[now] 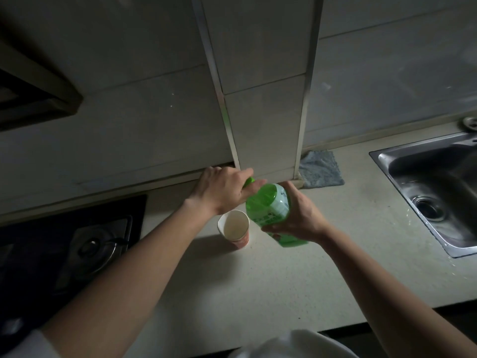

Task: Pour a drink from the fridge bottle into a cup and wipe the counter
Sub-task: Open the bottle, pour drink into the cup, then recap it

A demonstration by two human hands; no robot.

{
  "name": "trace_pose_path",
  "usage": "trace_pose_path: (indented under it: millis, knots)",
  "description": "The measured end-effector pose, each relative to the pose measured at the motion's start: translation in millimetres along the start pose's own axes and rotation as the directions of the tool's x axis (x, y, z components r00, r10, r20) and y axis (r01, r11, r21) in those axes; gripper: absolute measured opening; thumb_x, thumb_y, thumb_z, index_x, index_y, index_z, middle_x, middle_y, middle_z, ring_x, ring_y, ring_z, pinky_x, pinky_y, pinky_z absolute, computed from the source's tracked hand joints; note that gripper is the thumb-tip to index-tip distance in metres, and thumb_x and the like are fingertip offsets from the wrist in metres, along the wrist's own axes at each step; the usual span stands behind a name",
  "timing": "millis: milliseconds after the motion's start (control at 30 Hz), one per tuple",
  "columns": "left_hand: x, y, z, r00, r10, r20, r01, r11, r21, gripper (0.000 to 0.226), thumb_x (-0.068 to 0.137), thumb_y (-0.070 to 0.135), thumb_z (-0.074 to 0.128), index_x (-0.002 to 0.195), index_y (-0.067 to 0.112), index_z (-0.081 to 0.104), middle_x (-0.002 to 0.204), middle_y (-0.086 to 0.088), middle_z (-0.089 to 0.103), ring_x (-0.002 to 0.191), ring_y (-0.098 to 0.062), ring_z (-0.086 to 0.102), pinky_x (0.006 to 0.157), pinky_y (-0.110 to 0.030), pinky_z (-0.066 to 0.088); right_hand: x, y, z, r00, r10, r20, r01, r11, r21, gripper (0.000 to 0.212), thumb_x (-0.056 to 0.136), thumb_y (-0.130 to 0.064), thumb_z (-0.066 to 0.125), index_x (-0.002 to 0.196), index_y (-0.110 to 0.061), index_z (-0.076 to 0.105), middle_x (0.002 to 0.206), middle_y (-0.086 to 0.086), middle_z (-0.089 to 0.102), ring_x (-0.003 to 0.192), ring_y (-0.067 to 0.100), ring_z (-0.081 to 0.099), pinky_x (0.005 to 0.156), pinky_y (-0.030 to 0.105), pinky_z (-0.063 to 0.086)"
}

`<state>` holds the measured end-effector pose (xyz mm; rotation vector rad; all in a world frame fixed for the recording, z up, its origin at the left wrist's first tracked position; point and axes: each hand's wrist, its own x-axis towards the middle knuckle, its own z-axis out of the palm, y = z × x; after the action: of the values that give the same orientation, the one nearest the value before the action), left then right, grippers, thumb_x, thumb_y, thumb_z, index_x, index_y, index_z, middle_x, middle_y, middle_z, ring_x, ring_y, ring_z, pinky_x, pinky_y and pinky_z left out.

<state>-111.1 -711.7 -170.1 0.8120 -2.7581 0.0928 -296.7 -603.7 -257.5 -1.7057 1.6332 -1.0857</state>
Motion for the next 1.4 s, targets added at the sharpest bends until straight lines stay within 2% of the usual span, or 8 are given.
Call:
trace_pose_path:
  millis: [100,267,667,867,1067,1167,1267,1400]
  knots:
    - [-2.5,-9.2,-15.6,0.996,0.079,-0.028,-0.081,0.995,-0.064,0.047,0.093,0.063,0.036,0.103,0.021,0.053,0.088,0.006,0.064,0.069,-0.022,0.065,0.058,-0.026,0.036,-1.3,5.1,-4.9,1.0,0.005,-0.013,-0.005,1.0,-0.019,0.083,0.049,-0.033,0.096,0.116,-0.018,0.05,0.106,-0.01,0.061,0.094,0.005,0.061,0.075,0.027,0.055]
    - [-0.4,-14.7,-21.1,0.98,0.199,0.018,-0.198,0.98,-0.027,0.047,0.095,0.06,0.034,0.117,0.024,0.056,0.104,0.002,0.06,0.073,-0.023,0.066,0.061,-0.026,0.038,0.3,3.5,-10.6,1.0,0.018,-0.007,-0.018,1.0,0.024,0.081,0.052,-0.033,0.096,0.116,-0.017,0.05,0.106,-0.008,0.062,0.093,0.006,0.062,0.074,0.025,0.055]
    - [10.3,10.6,-4.3,0.978,0.037,-0.206,-0.039,0.999,-0.004,0.036,0.097,0.037,0.039,0.073,0.015,0.054,0.067,-0.004,0.054,0.058,-0.03,0.06,0.045,-0.03,0.035,5.5,-6.6,-10.6,0.999,-0.021,-0.036,0.02,1.0,-0.017,0.081,0.049,-0.035,0.096,0.113,-0.019,0.048,0.103,-0.01,0.061,0.09,0.007,0.061,0.073,0.021,0.049]
    - [6.0,11.3,-3.9,0.998,0.042,-0.037,-0.042,0.999,-0.001,0.051,0.096,0.06,0.021,0.099,0.019,0.05,0.09,0.004,0.059,0.072,-0.023,0.063,0.055,-0.03,0.043,1.7,5.1,-8.0,0.999,0.033,-0.032,-0.033,0.999,-0.011,0.082,0.049,-0.039,0.094,0.115,-0.017,0.048,0.106,-0.008,0.061,0.093,0.008,0.062,0.077,0.034,0.056]
    - [-2.7,1.4,-2.1,0.984,0.157,-0.088,-0.162,0.985,-0.053,0.048,0.1,0.051,0.025,0.097,0.011,0.052,0.09,-0.002,0.056,0.074,-0.024,0.058,0.057,-0.026,0.031,2.6,0.6,-11.0,1.0,-0.001,0.018,0.002,1.0,-0.015,0.082,0.053,-0.034,0.095,0.117,-0.016,0.048,0.107,-0.007,0.061,0.095,0.006,0.061,0.076,0.019,0.05]
    - [-2.8,-0.3,4.7,0.985,0.104,-0.138,-0.105,0.994,-0.004,0.038,0.1,0.04,0.032,0.087,0.01,0.052,0.081,-0.005,0.054,0.069,-0.027,0.057,0.053,-0.028,0.031,5.6,-3.9,-5.2,1.0,-0.014,0.013,0.014,0.999,-0.044,0.083,0.051,-0.033,0.095,0.117,-0.016,0.048,0.104,-0.009,0.059,0.09,0.003,0.059,0.073,0.013,0.045]
    - [-5.0,6.3,8.9,0.984,-0.062,-0.165,0.065,0.998,0.012,0.043,0.1,0.042,0.029,0.078,0.014,0.054,0.074,-0.004,0.057,0.062,-0.028,0.061,0.048,-0.028,0.031,7.4,-3.9,-0.4,1.0,-0.008,-0.024,0.006,0.997,-0.075,0.084,0.048,-0.035,0.095,0.116,-0.018,0.048,0.104,-0.008,0.059,0.089,0.011,0.059,0.074,0.025,0.05]
    - [-5.0,14.2,7.2,0.982,-0.187,-0.026,0.187,0.982,0.028,0.049,0.1,0.054,0.024,0.086,0.018,0.054,0.085,0.0,0.062,0.07,-0.026,0.064,0.052,-0.028,0.034,6.7,0.7,-0.5,1.0,0.021,-0.021,-0.022,0.997,-0.076,0.084,0.047,-0.037,0.094,0.114,-0.02,0.048,0.103,-0.009,0.06,0.09,0.01,0.06,0.074,0.03,0.053]
